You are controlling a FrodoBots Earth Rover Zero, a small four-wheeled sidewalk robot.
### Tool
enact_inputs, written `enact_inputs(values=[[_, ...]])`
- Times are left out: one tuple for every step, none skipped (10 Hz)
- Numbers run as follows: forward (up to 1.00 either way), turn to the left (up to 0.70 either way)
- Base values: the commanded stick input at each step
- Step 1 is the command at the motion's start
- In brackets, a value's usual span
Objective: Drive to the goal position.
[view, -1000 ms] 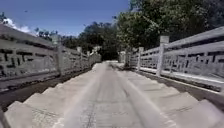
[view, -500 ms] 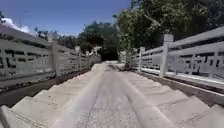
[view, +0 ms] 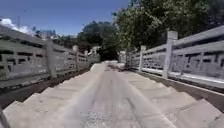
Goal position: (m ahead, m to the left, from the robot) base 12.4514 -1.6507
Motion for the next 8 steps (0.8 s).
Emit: enact_inputs(values=[[0.45,0.26],[0.45,0.27],[0.45,0.05],[0.45,0.00],[0.45,0.00],[0.45,0.00],[0.45,0.00],[0.45,0.00]])
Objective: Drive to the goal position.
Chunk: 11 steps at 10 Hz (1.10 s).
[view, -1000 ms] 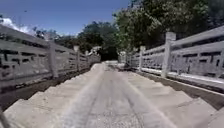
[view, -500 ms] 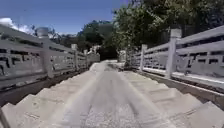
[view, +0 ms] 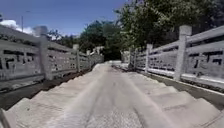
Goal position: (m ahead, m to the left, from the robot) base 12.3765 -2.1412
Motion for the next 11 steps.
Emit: enact_inputs(values=[[0.45,0.00],[0.45,0.00],[0.45,0.00],[0.45,0.00],[0.45,0.00],[0.45,0.00],[0.45,0.00],[0.45,0.00],[0.45,0.00],[0.45,0.00],[0.45,0.00]])
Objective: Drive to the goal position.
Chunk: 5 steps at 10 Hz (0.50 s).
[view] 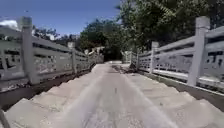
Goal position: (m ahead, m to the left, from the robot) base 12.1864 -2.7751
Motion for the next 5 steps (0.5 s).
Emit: enact_inputs(values=[[0.45,0.00],[0.45,0.00],[0.45,0.00],[0.45,0.00],[0.45,0.00]])
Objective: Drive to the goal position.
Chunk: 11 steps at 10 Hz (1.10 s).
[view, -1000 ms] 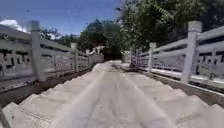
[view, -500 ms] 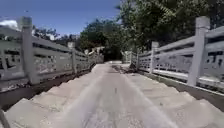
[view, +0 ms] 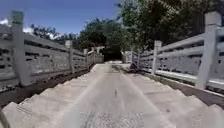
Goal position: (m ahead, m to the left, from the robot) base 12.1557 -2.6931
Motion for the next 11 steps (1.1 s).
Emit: enact_inputs(values=[[0.45,0.00],[0.45,0.00],[0.45,0.00],[0.45,0.00],[0.45,0.00],[0.45,0.00],[0.45,0.00],[0.45,0.00],[0.45,0.00],[0.45,0.00],[0.45,0.00]])
